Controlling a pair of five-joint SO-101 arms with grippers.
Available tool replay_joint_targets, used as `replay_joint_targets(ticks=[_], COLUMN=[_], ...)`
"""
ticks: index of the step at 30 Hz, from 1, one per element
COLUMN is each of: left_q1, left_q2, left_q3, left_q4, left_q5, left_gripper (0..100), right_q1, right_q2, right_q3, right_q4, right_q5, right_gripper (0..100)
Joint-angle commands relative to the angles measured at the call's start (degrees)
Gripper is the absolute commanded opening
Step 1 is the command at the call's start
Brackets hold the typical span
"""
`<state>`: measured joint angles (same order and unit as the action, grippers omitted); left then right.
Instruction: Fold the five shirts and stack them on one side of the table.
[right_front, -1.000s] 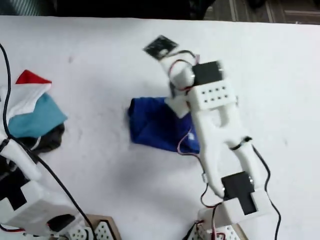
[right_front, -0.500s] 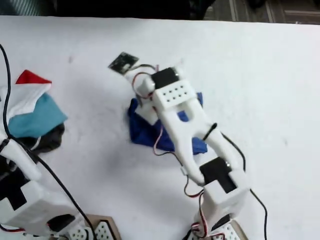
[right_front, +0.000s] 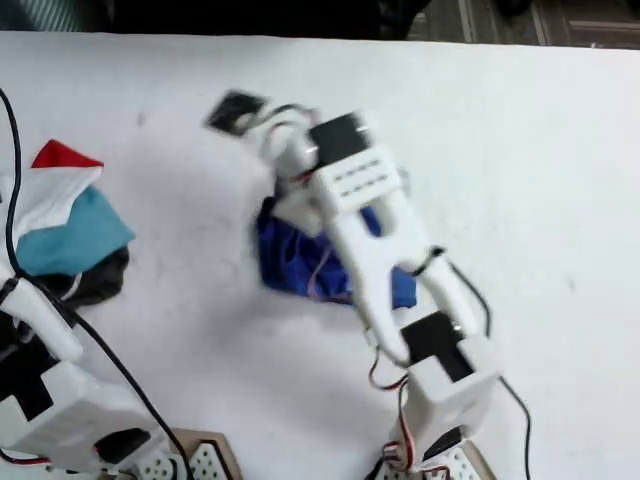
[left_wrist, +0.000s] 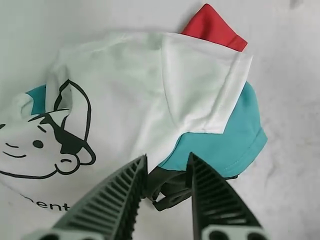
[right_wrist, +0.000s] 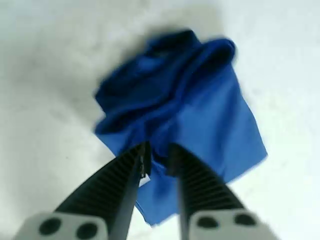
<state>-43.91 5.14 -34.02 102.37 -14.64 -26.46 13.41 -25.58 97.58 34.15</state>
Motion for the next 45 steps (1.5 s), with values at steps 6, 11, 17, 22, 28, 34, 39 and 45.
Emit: replay_joint_targets(ticks=[6, 11, 17, 22, 28, 34, 39, 45], left_q1=[0.57, 0.57, 0.57, 0.4, 0.31, 0.48, 0.48, 0.57], left_q2=[-2.59, -2.77, -2.77, -2.77, -2.59, -2.51, -2.42, -2.42], left_q3=[-1.58, -1.58, -1.58, -1.58, -1.58, -1.58, -1.58, -1.58], left_q4=[0.0, 0.0, 0.0, 0.0, 0.0, 0.0, -0.09, -0.09], left_q5=[0.35, 0.35, 0.35, 0.18, 0.09, 0.26, 0.26, 0.26], left_gripper=[15, 15, 15, 15, 15, 15, 15, 15], right_q1=[16.92, 12.7, -9.63, -19.03, -9.98, -0.31, -1.45, -8.92], right_q2=[6.37, 12.79, 13.41, 13.14, 5.93, 1.27, -4.97, -12.7], right_q3=[4.4, 4.48, 3.16, -2.73, -7.91, -3.43, 3.6, 6.51], right_q4=[-0.31, 0.31, 0.66, 0.84, 0.92, 0.92, 0.92, 0.75], right_q5=[8.0, 7.91, -1.23, -5.01, -5.1, 0.18, 0.35, -1.49], right_gripper=[1.8, 1.8, 1.8, 1.8, 1.8, 1.8, 3.0, 22.7])
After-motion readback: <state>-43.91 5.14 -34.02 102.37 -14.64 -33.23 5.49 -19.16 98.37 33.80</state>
